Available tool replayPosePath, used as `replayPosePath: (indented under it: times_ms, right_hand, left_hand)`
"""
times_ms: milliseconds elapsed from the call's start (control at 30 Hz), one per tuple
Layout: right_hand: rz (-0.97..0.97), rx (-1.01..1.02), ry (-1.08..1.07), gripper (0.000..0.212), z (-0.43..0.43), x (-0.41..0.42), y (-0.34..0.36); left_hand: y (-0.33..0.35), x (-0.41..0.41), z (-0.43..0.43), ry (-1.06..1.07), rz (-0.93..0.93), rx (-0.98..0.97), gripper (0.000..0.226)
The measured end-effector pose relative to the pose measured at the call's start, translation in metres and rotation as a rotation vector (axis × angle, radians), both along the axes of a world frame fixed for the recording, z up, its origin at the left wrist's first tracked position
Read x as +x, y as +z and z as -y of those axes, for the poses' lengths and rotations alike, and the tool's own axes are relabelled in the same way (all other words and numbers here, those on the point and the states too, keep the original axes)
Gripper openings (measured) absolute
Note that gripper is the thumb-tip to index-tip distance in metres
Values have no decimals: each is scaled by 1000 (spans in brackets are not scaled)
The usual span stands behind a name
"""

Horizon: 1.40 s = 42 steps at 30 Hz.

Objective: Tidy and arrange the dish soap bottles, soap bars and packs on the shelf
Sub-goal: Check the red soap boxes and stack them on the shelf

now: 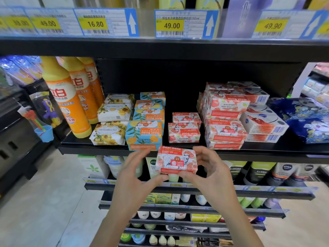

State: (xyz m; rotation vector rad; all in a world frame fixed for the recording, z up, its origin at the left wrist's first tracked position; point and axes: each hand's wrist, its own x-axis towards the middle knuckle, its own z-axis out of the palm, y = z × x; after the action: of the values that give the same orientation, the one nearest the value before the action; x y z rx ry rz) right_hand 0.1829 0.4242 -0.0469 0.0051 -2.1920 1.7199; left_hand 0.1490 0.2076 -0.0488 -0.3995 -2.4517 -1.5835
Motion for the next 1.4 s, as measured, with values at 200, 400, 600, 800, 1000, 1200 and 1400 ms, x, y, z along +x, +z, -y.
replayPosePath:
  times_ms: [200,400,600,800,1000,1200,1400]
  right_hand:
    - [-56,33,-131,60,-8,-7,3]
    - [-56,146,-239,61,-3,-16,-3]
    - [-79,165,-381,56,8,-23,-7]
    - [-76,171,-435,44,10,-30,-6]
    - [-73,226,-408,43,6,-27,-6]
    - [-90,357,-498,36,3,-35,-6]
    - [-176,542,-624,41,2,-58,-6]
  left_hand:
    - [-21,-26,30,364,-213,-309,72]
    - [-44,-52,40,435,-356,-494,63]
    - [-51,-58,37,481,-439,-466,53]
    - [-51,-62,33,513,-449,-412,43]
    - [-51,-62,32,517,-419,-378,41]
    - [-52,-63,31,512,-428,-365,41]
    - [-52,-62,30,513,-416,-360,42]
